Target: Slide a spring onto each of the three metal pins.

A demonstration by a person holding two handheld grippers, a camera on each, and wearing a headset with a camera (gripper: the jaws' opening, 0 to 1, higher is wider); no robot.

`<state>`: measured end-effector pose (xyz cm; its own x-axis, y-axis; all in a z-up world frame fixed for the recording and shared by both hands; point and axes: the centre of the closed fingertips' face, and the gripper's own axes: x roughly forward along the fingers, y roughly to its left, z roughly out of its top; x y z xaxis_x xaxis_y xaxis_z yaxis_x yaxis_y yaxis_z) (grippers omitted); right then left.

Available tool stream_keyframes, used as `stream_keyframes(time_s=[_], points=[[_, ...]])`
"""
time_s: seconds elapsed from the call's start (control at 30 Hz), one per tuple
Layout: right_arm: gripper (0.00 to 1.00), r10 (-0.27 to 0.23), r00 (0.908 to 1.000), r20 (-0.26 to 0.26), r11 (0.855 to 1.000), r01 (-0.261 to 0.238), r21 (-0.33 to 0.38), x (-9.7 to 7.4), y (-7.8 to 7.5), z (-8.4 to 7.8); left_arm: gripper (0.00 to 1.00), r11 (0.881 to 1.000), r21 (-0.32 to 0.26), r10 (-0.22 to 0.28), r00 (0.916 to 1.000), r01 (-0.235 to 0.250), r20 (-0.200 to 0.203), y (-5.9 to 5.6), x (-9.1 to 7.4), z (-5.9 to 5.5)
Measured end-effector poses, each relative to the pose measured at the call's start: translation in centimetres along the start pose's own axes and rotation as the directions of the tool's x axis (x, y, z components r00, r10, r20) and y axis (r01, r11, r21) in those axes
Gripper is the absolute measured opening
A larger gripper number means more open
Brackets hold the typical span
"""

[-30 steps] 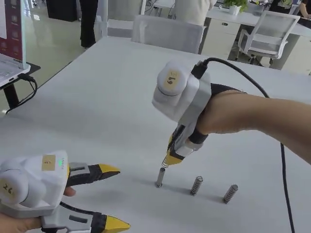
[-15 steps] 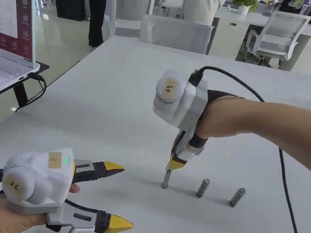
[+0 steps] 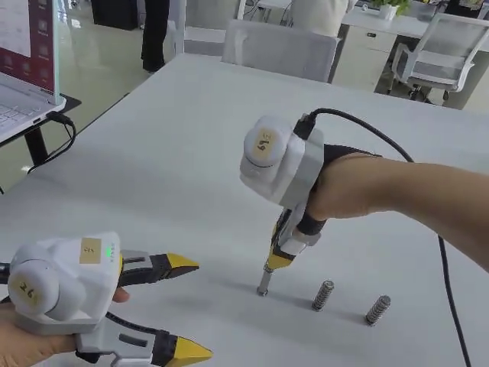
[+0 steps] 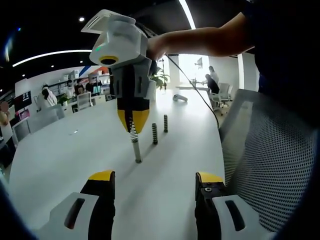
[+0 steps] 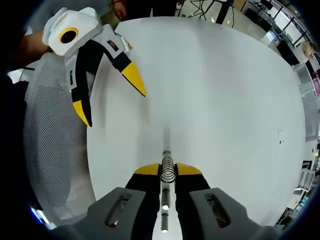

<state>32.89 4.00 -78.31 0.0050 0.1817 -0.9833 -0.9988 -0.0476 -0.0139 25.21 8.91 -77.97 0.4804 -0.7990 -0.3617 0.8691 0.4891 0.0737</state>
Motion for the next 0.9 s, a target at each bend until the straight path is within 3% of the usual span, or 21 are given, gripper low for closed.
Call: stream_keyframes(time_s=[0.9], points=[[0.08, 0.041, 0.9987, -0.031, 0.999, -0.04, 0.024, 4.1, 0.8, -0.8, 0.6, 1.0, -0.001, 0.003, 1.0, -0.003, 0.002, 0.2, -0.2, 0.0]])
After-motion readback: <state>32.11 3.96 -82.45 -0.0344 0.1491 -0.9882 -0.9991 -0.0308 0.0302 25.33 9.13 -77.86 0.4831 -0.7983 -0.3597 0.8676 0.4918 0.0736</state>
